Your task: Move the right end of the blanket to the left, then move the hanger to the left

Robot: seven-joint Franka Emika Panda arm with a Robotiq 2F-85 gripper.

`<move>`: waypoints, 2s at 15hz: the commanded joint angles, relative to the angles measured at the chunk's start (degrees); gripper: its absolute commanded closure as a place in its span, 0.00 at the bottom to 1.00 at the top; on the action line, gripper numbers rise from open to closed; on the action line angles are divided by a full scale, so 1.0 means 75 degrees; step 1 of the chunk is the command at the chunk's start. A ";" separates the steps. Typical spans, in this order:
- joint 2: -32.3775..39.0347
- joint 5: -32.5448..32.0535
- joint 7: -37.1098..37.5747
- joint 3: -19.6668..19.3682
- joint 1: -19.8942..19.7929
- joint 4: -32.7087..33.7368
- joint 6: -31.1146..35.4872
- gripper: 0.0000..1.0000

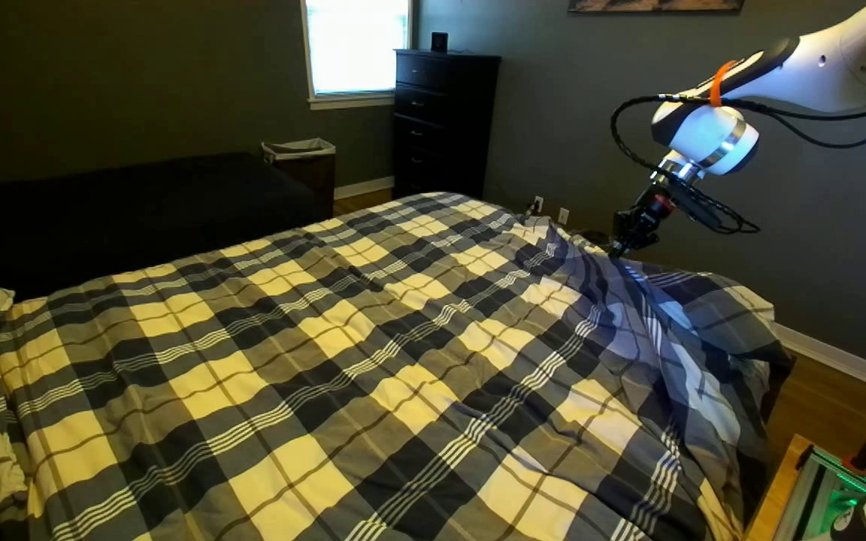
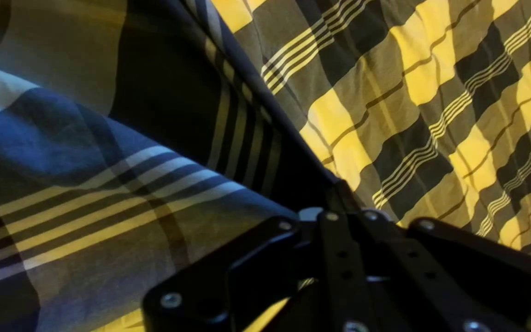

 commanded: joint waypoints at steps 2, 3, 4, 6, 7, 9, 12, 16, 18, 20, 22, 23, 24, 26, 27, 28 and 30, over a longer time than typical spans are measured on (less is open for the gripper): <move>-0.0543 0.0218 -0.0829 -0.0210 0.0801 -0.0494 -0.0186 1.00; -0.0651 0.0172 -0.0980 -0.0238 0.0969 -0.0595 -0.0136 1.00; -0.0745 0.0127 -0.1120 -0.0274 0.1132 -0.0674 -0.0124 1.00; -0.0946 0.0098 -0.1411 -0.0344 0.1452 -0.0854 -0.0118 1.00; -0.1056 0.0112 -0.1603 -0.0373 0.1604 -0.0983 -0.0081 1.00; -0.1281 0.0085 -0.1930 -0.0426 0.1851 -0.1171 -0.0116 1.00; -0.1616 0.0177 -0.2517 -0.0494 0.2125 -0.1472 -0.0183 1.00; -0.2159 0.0138 -0.3165 -0.0657 0.2415 -0.2017 -0.0197 1.00; -0.2382 0.0151 -0.3400 -0.0753 0.2544 -0.2212 -0.0227 1.00; -0.2607 0.0150 -0.3698 -0.0845 0.2659 -0.2407 -0.0263 1.00; -0.2723 -0.0014 -0.3740 -0.0937 0.2788 -0.2526 -0.0274 0.74; -0.2740 -0.0096 -0.3666 -0.0984 0.2846 -0.2557 -0.0188 0.73; -0.2783 -0.0116 -0.3621 -0.1029 0.2895 -0.2608 -0.0186 0.67; -0.2886 -0.0112 -0.3528 -0.1126 0.2966 -0.2683 -0.0123 0.53; -0.2935 -0.0098 -0.3478 -0.1203 0.2969 -0.2696 -0.0106 0.44; -0.2985 -0.0134 -0.3399 -0.1293 0.2949 -0.2713 -0.0034 0.38; -0.3077 -0.0218 -0.3244 -0.1496 0.2874 -0.2789 0.0225 0.23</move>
